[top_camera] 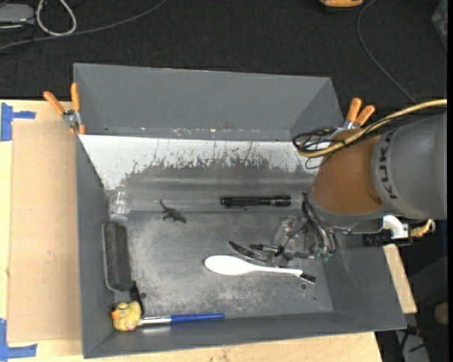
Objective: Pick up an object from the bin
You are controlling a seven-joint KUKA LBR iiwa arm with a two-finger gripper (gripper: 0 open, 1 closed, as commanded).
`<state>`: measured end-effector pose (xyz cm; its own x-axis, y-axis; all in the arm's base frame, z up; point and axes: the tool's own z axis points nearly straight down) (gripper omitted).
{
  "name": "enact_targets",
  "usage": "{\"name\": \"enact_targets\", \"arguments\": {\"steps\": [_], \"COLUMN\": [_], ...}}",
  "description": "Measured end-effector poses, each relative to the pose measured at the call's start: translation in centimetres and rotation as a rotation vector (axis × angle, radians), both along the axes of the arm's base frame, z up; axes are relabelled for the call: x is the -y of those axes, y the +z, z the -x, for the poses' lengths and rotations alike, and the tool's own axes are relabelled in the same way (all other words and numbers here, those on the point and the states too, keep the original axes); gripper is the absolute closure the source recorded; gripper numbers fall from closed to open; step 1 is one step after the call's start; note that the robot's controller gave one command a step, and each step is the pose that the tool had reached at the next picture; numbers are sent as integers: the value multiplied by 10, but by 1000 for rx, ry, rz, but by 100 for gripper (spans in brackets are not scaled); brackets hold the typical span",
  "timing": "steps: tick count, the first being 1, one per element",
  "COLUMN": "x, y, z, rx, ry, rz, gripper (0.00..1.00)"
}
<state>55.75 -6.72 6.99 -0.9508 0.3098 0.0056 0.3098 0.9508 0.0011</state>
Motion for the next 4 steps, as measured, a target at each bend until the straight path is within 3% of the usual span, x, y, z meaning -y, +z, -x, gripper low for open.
{"name": "enact_targets", "arguments": {"steps": [4], "x": [1], "y": [82], "z": [2], "rx": [-8], "ry": [3], "rz": [-2], "gripper": [100]}}
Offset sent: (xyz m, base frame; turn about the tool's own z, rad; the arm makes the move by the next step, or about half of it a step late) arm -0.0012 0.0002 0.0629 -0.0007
